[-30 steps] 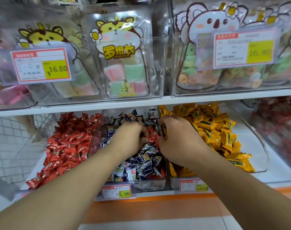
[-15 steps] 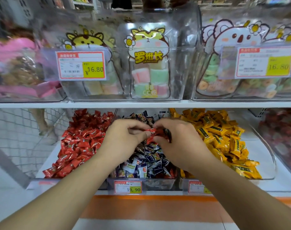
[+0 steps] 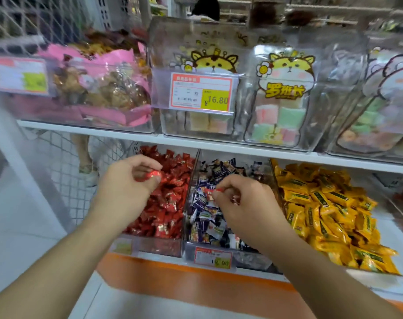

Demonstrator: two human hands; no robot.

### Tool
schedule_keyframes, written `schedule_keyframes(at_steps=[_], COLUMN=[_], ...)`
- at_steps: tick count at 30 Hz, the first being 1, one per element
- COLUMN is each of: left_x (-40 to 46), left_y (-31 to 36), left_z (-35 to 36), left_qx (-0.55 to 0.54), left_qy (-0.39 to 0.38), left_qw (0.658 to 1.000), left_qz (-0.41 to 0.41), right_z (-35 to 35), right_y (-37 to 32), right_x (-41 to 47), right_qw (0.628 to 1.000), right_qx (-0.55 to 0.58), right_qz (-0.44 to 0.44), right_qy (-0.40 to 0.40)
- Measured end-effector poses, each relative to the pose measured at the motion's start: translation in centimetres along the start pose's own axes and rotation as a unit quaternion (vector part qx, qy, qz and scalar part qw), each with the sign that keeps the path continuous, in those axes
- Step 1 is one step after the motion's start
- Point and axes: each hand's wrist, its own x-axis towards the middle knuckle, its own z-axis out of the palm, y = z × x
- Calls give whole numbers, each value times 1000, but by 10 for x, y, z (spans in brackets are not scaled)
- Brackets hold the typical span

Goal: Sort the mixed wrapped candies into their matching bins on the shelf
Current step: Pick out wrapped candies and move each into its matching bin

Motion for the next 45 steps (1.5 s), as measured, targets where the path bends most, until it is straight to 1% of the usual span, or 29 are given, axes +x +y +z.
schedule_keyframes(at_steps=[3, 5, 8, 10, 14, 17, 21, 25, 29, 32, 34, 37, 41, 45], left_x=[2, 2, 1, -5, -15, -18, -17, -1, 27, 41, 45, 44, 41, 34], left_y=[-6, -5, 0, 7, 19, 30, 47, 52, 43, 41, 41, 43, 43, 43], left_z=[-8, -9, -4, 4, 31, 52, 86, 134, 180, 199, 204, 202, 199, 197], left_qx=[57, 95, 148, 143, 173, 182, 170, 200, 263, 296, 307, 305, 292, 291], left_qy=[9, 6, -19, -54, -112, -153, -178, -221, -280, -330, -332, -323, -306, -289], left_qw=[998, 995, 989, 988, 968, 957, 952, 935, 903, 875, 866, 862, 866, 875], left_qz=[-1, 3, 20, 39, 143, 163, 183, 190, 194, 195, 215, 244, 266, 257], right_z=[12, 16, 8, -6, -45, -64, -69, -70, -71, -71, -72, -71, -70, -70], right_y=[-17, -22, -16, -5, 22, 40, 55, 63, 68, 73, 75, 79, 82, 81], right_x=[12, 18, 19, 16, 9, 2, -4, -3, -2, -2, -2, -1, 0, -2], right_qw=[997, 996, 1000, 999, 983, 972, 974, 977, 979, 980, 981, 982, 982, 984], right_qx=[77, 87, 19, -30, -169, -203, -192, -184, -171, -161, -155, -154, -156, -149], right_qz=[12, 4, 6, 24, 68, 109, 123, 111, 110, 118, 115, 106, 100, 91], right_qy=[-16, -25, -6, 3, 37, 39, 0, 7, 10, 12, 15, 22, 29, 30])
